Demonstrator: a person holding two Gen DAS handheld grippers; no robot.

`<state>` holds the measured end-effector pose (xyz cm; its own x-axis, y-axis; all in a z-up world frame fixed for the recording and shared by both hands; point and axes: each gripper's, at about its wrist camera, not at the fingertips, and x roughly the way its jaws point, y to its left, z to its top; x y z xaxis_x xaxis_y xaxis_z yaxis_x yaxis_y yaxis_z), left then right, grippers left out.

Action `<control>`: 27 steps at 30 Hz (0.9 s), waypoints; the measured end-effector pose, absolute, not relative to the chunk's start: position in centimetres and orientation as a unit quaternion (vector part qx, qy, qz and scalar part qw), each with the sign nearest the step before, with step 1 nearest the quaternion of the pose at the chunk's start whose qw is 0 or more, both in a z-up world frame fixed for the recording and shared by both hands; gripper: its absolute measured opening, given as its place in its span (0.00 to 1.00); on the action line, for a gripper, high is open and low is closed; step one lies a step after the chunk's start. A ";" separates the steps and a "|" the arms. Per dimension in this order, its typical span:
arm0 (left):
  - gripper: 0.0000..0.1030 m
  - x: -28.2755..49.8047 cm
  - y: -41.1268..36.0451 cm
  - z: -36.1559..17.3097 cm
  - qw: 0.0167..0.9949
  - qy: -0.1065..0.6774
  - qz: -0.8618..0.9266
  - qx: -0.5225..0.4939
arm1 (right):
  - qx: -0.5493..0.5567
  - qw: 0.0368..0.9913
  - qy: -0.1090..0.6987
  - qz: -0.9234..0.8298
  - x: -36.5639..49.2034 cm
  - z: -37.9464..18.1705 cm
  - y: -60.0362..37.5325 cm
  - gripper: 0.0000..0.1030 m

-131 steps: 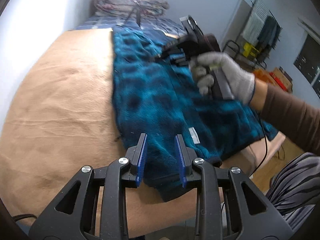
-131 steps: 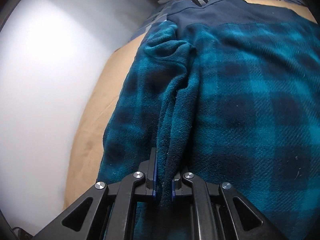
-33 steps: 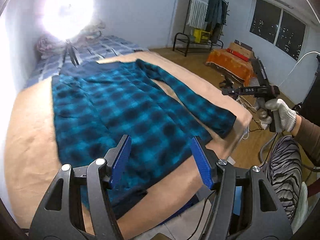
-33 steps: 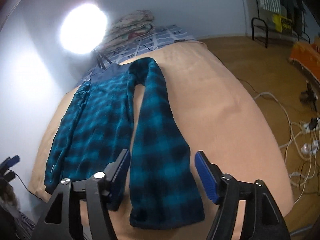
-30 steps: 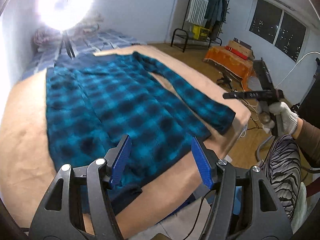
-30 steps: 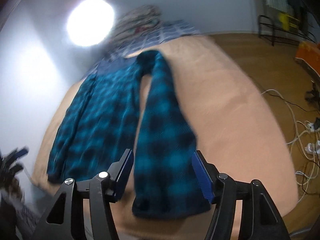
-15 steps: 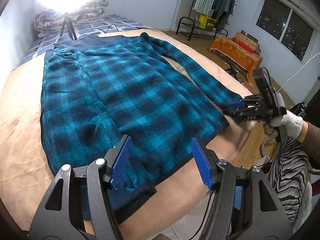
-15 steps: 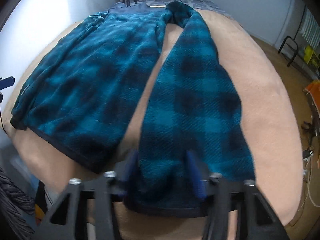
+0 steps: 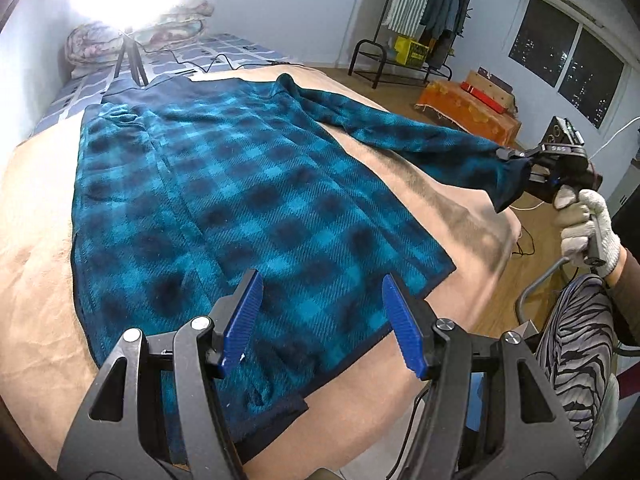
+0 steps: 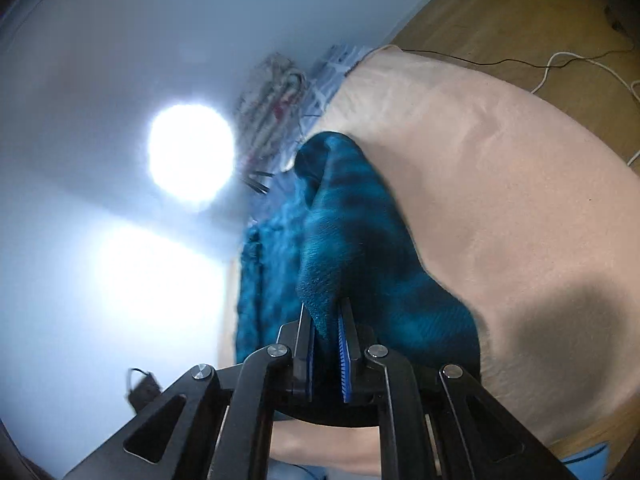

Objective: Fold large clothes

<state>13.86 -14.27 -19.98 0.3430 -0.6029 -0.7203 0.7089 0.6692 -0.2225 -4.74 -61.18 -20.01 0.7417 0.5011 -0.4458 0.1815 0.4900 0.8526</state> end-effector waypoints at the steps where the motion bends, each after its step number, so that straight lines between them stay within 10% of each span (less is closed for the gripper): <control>1: 0.62 14.0 -14.3 -19.9 0.817 0.409 -0.402 0.063 | 0.495 0.791 0.342 0.108 -4.7 -19.5 -60.7 0.07; 27: 0.62 14.2 -12.9 -18.1 0.830 0.390 -0.398 0.038 | 0.033 0.897 0.441 0.012 -2.9 -9.7 -51.2 0.07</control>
